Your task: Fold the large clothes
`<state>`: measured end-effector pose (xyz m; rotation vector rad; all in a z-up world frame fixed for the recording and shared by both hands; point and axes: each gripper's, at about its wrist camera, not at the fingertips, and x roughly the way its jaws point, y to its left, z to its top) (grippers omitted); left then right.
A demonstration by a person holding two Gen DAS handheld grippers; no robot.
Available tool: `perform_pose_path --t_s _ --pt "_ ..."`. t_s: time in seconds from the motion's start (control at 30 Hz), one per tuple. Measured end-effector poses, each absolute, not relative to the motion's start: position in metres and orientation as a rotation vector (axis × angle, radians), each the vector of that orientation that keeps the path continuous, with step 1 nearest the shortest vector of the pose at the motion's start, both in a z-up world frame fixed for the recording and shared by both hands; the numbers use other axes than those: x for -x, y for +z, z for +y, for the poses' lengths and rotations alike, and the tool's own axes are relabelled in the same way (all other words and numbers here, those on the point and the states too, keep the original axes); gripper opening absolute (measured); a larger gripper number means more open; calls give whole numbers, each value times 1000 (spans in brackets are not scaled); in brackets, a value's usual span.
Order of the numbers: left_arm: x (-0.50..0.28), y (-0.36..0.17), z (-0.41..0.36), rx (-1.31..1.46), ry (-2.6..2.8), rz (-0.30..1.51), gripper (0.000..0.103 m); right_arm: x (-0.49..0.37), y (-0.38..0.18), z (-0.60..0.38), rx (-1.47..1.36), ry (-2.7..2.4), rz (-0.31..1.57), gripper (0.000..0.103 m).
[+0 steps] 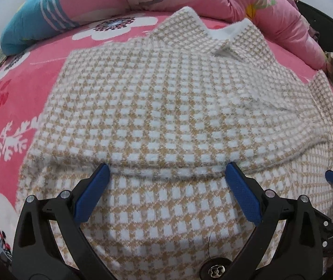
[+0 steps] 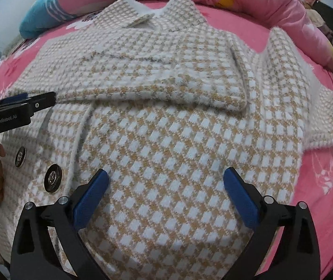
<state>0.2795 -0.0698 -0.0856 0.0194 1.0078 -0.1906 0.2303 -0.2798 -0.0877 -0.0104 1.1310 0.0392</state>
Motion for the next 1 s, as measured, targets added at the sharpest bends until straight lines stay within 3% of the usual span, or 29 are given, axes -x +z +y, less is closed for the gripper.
perform_pose_path --t_s 1.0 --pt "-279 -84 -67 -16 -217 1011 97 -239 -92 -283 8 30 1168 97"
